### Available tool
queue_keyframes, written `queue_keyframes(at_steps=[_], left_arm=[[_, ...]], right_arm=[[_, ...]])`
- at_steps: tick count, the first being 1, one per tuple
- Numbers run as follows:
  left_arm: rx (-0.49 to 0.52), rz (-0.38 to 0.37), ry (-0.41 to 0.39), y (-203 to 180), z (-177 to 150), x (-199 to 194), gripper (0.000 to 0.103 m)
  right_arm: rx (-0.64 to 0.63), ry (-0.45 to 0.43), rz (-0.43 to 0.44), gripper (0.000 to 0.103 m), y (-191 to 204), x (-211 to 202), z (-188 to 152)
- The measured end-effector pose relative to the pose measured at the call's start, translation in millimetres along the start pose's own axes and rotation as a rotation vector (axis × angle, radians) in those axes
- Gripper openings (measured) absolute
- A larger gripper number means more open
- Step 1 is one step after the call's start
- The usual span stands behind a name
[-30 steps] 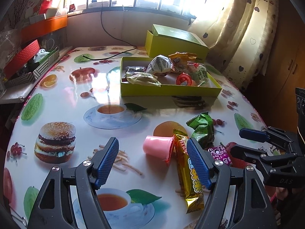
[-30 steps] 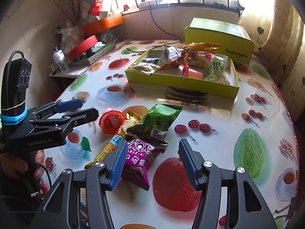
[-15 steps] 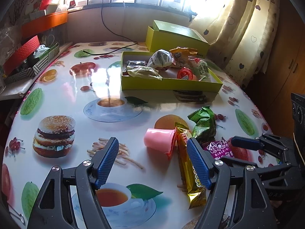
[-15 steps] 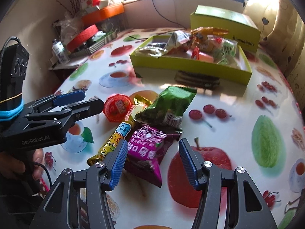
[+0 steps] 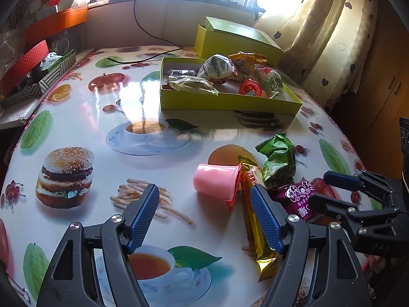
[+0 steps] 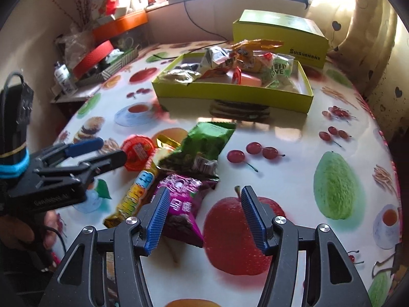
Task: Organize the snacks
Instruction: 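Close left gripper on pink jelly cup while right gripper grasps purple candy bag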
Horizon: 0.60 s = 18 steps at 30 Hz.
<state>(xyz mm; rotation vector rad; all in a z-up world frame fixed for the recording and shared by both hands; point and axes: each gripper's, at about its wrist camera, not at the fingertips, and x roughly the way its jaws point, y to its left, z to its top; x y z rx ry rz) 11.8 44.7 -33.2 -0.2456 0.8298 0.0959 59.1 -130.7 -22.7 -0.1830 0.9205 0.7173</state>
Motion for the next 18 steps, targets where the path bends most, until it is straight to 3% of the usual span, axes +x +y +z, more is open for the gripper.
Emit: queue_keyframes(at_steps=[5, 12, 18], left_arm=[[-0.001, -0.008, 0.002, -0.1, -0.6, 0.5, 0.074], [-0.002, -0.020, 0.002, 1.6, -0.7, 1.9, 0.074], [0.021, -0.049, 0.025, -0.4, 4.0, 15.7, 0.074]], right_arm=[[-0.012, 0.021, 0.039, 0.058, 15.3, 12.2, -2.7], [0.010, 0.044, 0.011, 0.058, 5.6, 22.2, -6.1], [0.005, 0.050, -0.002, 0.044, -4.7, 22.9, -9.3]])
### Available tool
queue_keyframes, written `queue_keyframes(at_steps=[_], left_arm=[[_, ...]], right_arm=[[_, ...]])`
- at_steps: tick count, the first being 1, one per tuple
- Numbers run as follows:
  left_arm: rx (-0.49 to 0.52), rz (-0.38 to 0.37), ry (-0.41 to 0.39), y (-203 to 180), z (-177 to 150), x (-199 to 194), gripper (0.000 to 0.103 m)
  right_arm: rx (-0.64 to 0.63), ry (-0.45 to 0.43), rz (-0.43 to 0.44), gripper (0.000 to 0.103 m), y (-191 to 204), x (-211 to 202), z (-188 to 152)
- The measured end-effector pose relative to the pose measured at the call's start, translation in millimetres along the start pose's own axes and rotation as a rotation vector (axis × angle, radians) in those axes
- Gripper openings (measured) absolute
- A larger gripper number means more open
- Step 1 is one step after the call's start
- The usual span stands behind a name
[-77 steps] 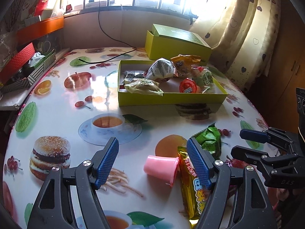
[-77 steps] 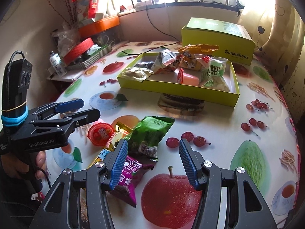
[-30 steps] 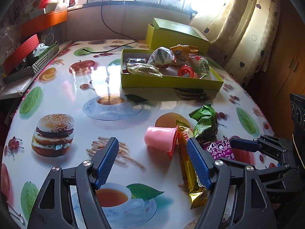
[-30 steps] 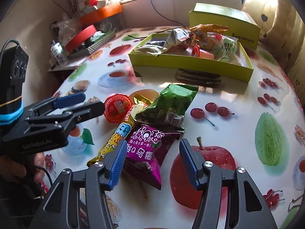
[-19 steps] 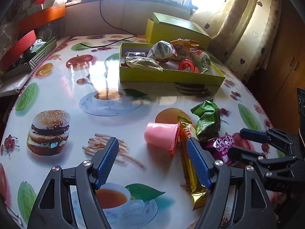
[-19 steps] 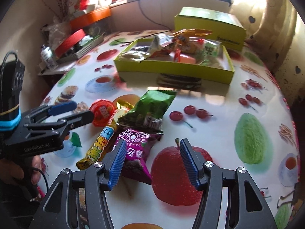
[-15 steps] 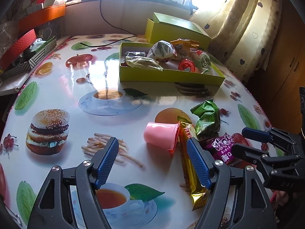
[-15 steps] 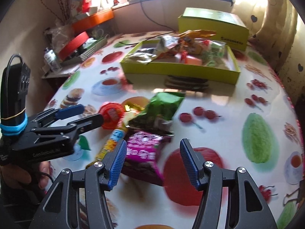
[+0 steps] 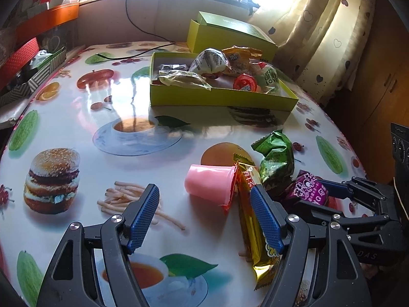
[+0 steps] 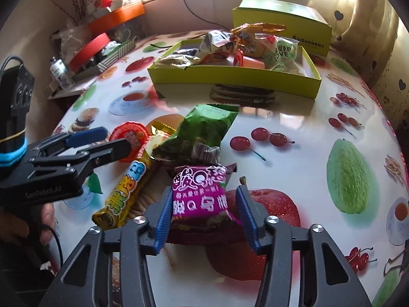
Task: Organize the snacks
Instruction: 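Close left gripper on pink jelly cup while right gripper grasps purple candy bag, then lift pink cup with left gripper and purple bag with right, carry toward tray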
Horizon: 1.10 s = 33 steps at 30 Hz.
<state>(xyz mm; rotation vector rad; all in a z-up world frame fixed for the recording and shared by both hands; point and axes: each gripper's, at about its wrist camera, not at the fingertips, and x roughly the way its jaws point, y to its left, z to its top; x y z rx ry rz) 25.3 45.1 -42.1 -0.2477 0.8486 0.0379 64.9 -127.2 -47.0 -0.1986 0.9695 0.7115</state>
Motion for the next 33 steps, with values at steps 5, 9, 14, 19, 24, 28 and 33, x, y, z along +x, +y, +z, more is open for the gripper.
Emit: queue_keyframes(at_steps=[5, 9, 14, 19, 24, 28, 33], left_arm=[[0.013, -0.011, 0.024, 3.6, 5.1, 13.4, 0.074], [0.029, -0.020, 0.017, 4.2, 4.5, 17.8, 0.074], [0.055, -0.038, 0.006, 0.3, 4.4, 19.9, 0.050], [0.057, -0.048, 0.006, -1.3, 5.2, 20.9, 0.045], [0.053, -0.036, 0.004, -3.0, 4.3, 21.1, 0.045], [0.081, -0.003, 0.009, -8.5, 3.9, 22.6, 0.045], [0.097, 0.022, 0.011, -12.1, 3.6, 23.2, 0.045]], right_arm=[[-0.013, 0.002, 0.014, 0.041, -2.0, 3.6, 0.5], [-0.019, -0.005, 0.016, 0.041, -4.4, 4.1, 1.0], [-0.024, -0.013, 0.022, 0.041, -6.8, 3.7, 0.7], [-0.029, -0.020, 0.031, 0.041, -7.6, 2.8, -0.6], [-0.040, -0.026, 0.034, 0.041, -8.2, 2.6, -2.6], [-0.045, -0.039, 0.024, 0.041, -8.9, 1.0, -5.3], [-0.046, -0.067, 0.014, 0.039, -10.5, -2.3, -11.2]])
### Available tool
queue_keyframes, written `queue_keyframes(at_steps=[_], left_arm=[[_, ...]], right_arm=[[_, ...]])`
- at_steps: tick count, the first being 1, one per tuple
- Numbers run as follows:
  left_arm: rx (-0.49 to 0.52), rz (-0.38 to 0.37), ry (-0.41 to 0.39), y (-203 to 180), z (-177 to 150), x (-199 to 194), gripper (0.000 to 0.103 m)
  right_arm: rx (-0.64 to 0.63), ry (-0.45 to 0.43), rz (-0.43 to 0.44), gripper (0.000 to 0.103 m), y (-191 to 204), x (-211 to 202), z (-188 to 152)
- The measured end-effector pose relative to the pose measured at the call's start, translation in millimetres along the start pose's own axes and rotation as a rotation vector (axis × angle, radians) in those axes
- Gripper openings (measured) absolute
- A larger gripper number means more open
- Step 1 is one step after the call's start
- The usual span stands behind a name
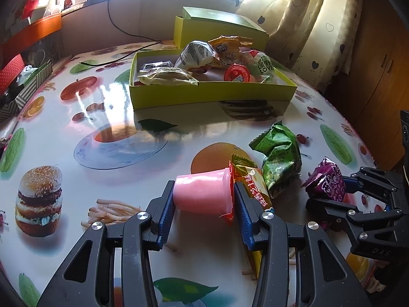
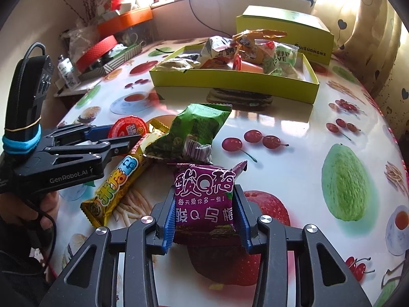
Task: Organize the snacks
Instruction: 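Lift pink cup with left gripper and purple bag with right, carry toward tray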
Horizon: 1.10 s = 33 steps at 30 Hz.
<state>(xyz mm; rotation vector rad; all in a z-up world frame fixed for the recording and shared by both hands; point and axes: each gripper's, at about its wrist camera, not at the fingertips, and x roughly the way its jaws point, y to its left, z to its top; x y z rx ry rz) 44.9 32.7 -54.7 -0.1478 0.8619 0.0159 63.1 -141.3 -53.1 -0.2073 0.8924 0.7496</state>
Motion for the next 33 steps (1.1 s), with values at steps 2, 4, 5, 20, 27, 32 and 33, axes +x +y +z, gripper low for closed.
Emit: queue_keyframes(at_steps=[2, 4, 5, 20, 27, 32, 33], left_arm=[[0.008, 0.014, 0.001, -2.1, -0.2, 0.5, 0.045], [0.009, 0.016, 0.001, -2.1, -0.6, 0.3, 0.045], [0.008, 0.015, 0.001, -2.5, -0.7, 0.4, 0.045], [0.019, 0.030, 0.004, -2.3, -0.7, 1.4, 0.046], [0.009, 0.029, 0.001, -3.5, -0.6, 0.8, 0.046], [-0.015, 0.002, 0.000, 0.8, 0.6, -1.2, 0.044], [-0.015, -0.003, -0.002, 0.7, 1.0, -1.9, 0.044]], right_arm=[[0.000, -0.013, 0.001, 0.039, -1.4, -1.7, -2.9], [-0.003, -0.023, -0.001, 0.039, -2.3, -3.2, -5.0], [-0.004, -0.028, -0.001, 0.039, -2.9, -3.9, -6.1], [-0.010, -0.036, -0.008, 0.039, -0.5, -4.4, -7.9], [-0.009, -0.016, -0.035, 0.036, -4.2, -5.2, -2.1], [-0.005, -0.028, -0.062, 0.035, -9.3, -10.0, 6.1], [-0.007, -0.032, -0.065, 0.035, -9.4, -11.0, 7.4]])
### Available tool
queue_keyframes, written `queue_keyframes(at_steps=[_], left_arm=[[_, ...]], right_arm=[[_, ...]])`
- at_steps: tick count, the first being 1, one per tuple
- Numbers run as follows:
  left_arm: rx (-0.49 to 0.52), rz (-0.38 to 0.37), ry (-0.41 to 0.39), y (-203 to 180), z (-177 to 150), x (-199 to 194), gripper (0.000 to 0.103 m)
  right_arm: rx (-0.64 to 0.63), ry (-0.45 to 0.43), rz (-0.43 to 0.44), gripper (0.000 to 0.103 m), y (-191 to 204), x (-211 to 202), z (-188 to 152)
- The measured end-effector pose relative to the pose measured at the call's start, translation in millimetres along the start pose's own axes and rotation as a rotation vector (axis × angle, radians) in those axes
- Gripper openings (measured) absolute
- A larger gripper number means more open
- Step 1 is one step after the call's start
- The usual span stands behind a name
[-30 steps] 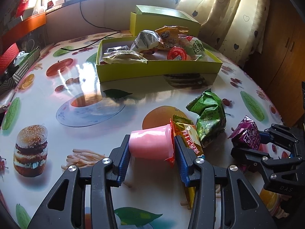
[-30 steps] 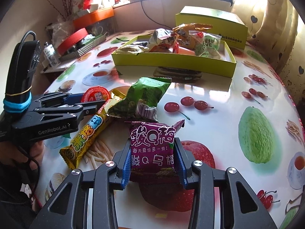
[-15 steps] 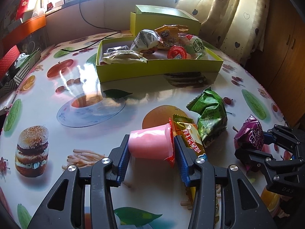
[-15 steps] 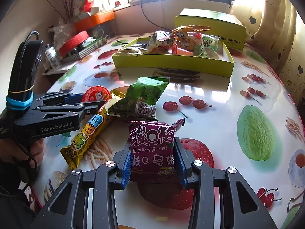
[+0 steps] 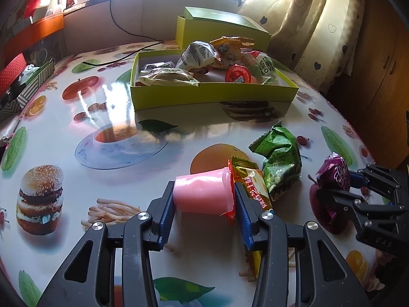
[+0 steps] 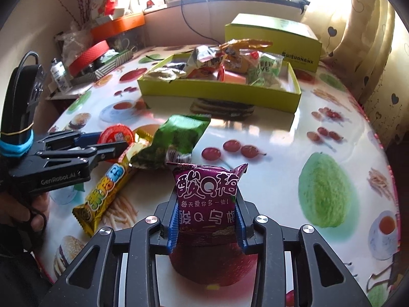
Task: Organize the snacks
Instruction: 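Lift pink cup with left gripper and purple bag with right, carry toward tray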
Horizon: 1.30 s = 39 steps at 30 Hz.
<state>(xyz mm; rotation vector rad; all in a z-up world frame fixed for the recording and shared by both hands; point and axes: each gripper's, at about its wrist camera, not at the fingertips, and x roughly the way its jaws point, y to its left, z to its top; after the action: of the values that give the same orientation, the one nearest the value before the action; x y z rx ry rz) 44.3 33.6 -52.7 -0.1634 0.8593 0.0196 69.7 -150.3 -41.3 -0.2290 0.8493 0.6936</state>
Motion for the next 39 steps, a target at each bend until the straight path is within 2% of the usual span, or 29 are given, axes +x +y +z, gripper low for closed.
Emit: queue_keyframes(at_steps=[16, 26, 39], left_arm=[[-0.012, -0.002, -0.042, 0.0, 11.2, -16.7, 0.043], [0.008, -0.001, -0.080, -6.2, 35.7, -26.4, 0.043], [0.009, -0.017, -0.108, -4.3, 73.1, -12.3, 0.043]], right_arm=[[0.034, -0.048, 0.008, 0.034, -14.6, -15.2, 19.6], [0.012, -0.094, 0.023, 0.034, -18.7, -20.0, 52.0], [0.017, -0.119, 0.023, 0.034, -32.4, -2.5, 86.1]])
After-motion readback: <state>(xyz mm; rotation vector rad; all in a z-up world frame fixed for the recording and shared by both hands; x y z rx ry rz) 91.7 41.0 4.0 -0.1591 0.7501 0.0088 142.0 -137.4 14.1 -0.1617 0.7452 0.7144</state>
